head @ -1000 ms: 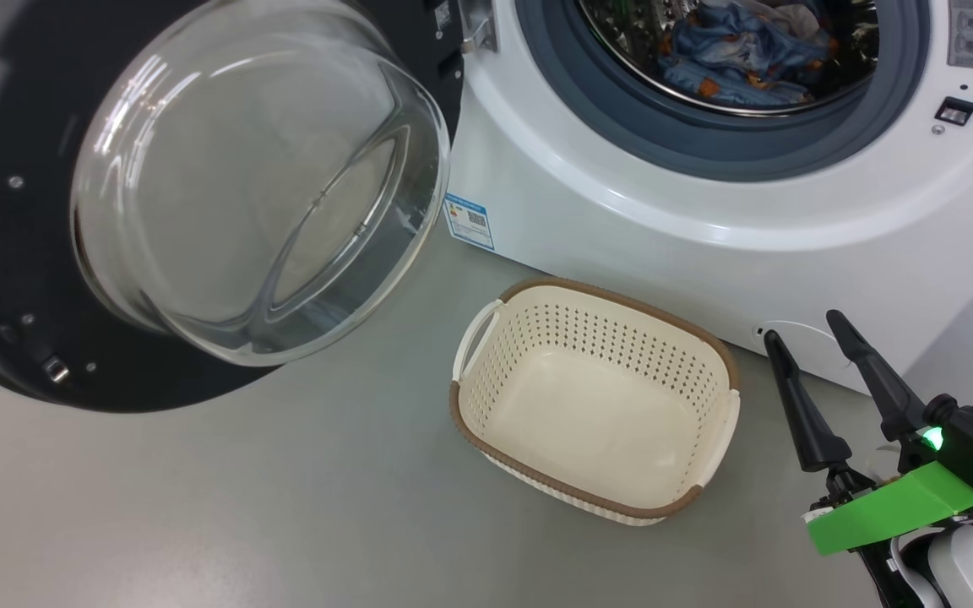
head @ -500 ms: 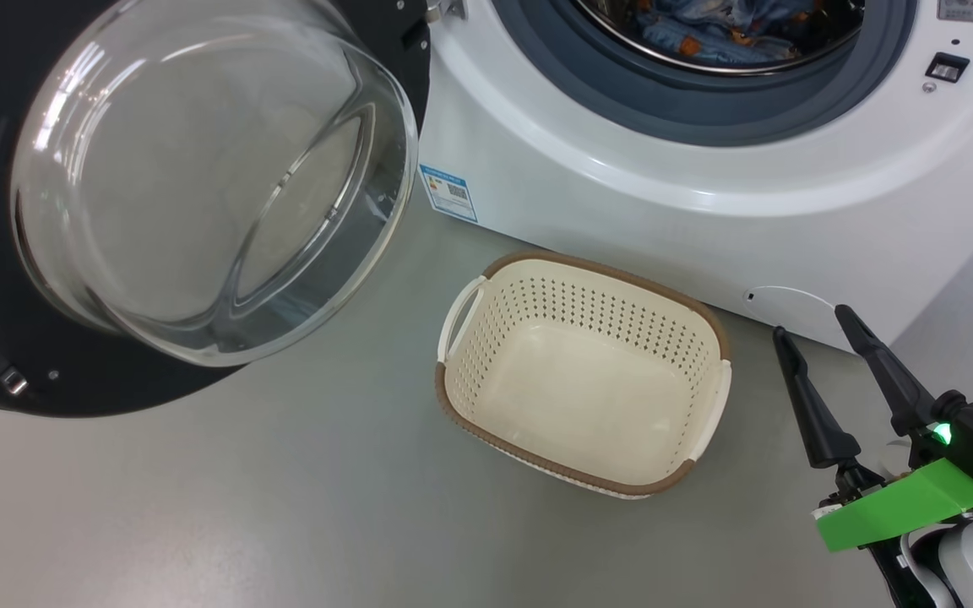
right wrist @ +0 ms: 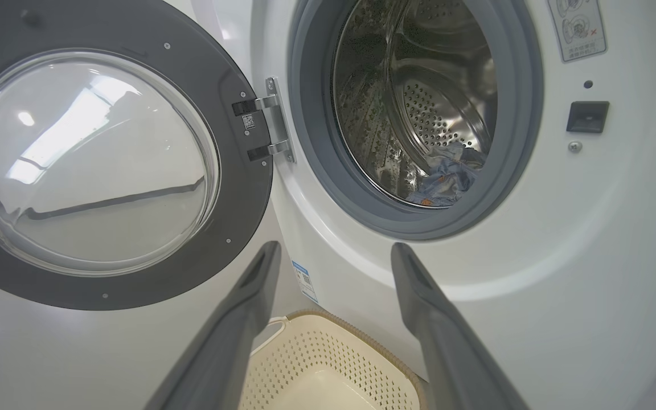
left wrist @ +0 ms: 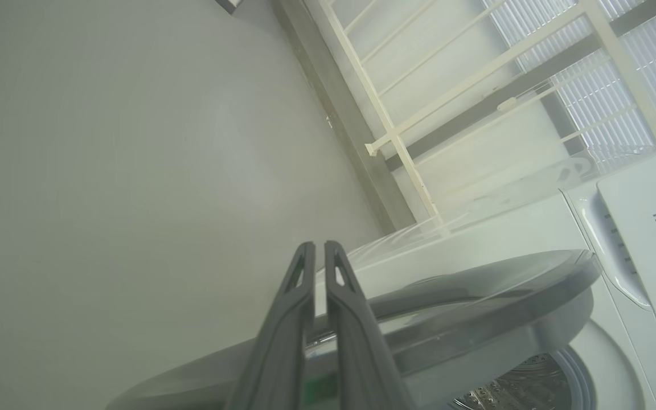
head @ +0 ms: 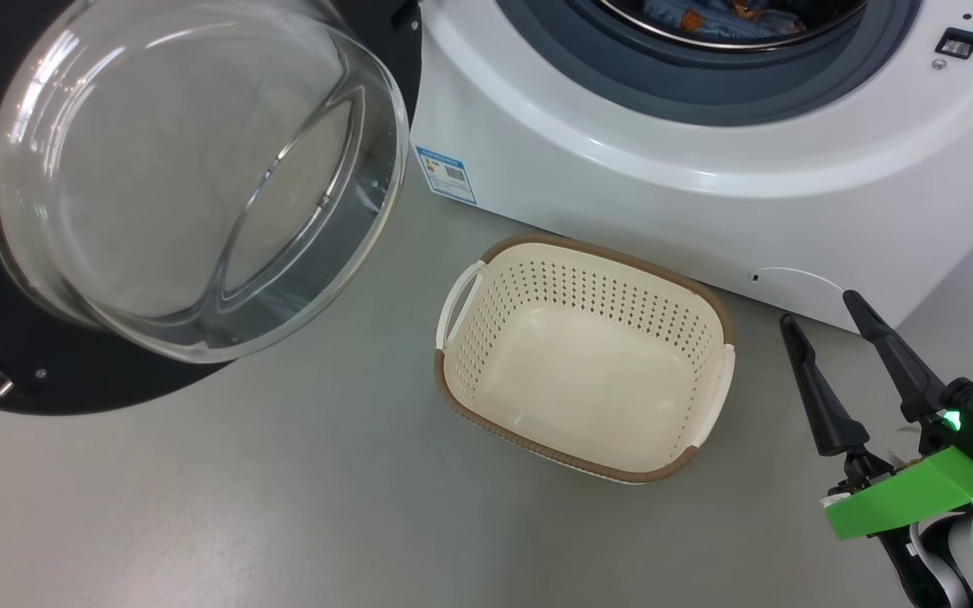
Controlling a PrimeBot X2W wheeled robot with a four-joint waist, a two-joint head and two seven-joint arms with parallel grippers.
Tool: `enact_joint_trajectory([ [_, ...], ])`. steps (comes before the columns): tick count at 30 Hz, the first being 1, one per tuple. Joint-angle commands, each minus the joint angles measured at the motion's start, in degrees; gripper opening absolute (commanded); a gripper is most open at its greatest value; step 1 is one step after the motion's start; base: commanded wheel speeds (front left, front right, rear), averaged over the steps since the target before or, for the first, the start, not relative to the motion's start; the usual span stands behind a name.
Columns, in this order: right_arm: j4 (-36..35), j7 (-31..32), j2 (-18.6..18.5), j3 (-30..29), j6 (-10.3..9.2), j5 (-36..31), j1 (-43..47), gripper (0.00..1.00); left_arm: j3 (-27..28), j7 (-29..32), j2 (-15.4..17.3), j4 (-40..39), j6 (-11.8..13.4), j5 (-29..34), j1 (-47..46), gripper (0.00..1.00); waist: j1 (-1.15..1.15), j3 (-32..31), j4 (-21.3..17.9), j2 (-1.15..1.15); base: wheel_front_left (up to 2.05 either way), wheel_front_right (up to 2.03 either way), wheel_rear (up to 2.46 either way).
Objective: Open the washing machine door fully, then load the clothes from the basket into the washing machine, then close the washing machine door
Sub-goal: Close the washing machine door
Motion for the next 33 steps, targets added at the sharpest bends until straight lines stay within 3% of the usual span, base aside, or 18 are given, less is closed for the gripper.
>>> enact_joint_trajectory([
  [1, -1.37, -0.45, -1.0, 1.11, 0.26, -0.65, -1.01, 1.0, 0.66, 0.78, 4.68, -0.92, -0.08, -0.38, -1.23, 0.0, 0.0, 0.2, 0.03, 0.0, 0.0, 0.0, 0.0],
  [18, -1.18, -0.45, -1.42, 1.2, 0.26, -0.69, -1.7, 1.0, -2.4, 13.74, 3.09, -3.15, -0.12, -3.33, -0.12, 0.0, 0.0, 0.85, 0.73, 0.0, 0.0, 0.0, 0.0],
  [33, -1.06, -0.45, -1.25, 0.38, 0.26, -0.56, -0.97, 1.0, -3.99, 23.49, 2.35, -14.89, -0.13, -7.46, 6.91, 0.0, 0.0, -1.31, 0.33, 0.0, 0.0, 0.0, 0.0],
])
